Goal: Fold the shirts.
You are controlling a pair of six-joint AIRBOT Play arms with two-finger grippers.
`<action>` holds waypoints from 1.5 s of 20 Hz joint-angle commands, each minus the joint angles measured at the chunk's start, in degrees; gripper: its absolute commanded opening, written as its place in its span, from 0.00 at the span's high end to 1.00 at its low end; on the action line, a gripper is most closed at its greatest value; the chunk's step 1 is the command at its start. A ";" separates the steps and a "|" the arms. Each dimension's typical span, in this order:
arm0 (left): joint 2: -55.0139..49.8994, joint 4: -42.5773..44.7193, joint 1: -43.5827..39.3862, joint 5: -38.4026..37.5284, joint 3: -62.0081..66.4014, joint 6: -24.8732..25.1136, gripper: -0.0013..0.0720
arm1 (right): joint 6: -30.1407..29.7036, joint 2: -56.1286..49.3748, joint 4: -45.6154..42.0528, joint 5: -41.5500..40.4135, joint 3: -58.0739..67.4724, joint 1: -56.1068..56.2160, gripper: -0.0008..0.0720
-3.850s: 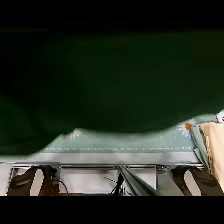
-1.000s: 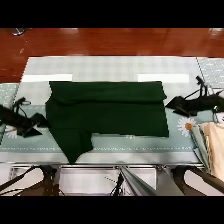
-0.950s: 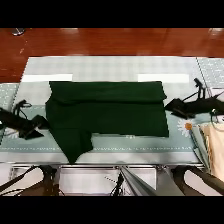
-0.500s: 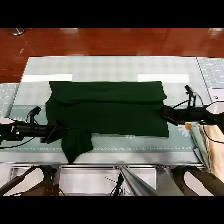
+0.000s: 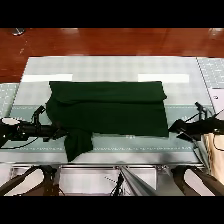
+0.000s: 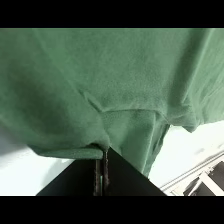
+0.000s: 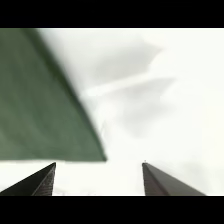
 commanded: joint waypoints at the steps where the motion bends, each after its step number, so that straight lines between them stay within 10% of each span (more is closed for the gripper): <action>1: 0.04 -0.44 -0.11 -0.20 -0.04 0.17 0.93 | -0.55 -2.25 1.49 -0.33 -1.16 4.79 0.14; 7: 0.04 -1.49 -0.11 -0.20 0.00 0.13 0.93 | -1.97 -8.52 12.74 -8.87 1.53 8.41 0.23; 9: 0.04 -1.44 -0.11 -0.90 0.81 0.15 0.93 | -7.76 -9.68 14.21 -7.61 3.41 10.40 0.94; 16: -1.07 -1.46 -0.61 -7.28 17.97 -0.04 0.93 | -8.61 -12.48 9.75 -3.50 21.38 8.31 0.94; 30: -36.35 -1.40 -8.94 -7.80 66.86 -16.79 0.93 | -7.80 -35.28 18.97 -8.37 44.57 10.01 0.94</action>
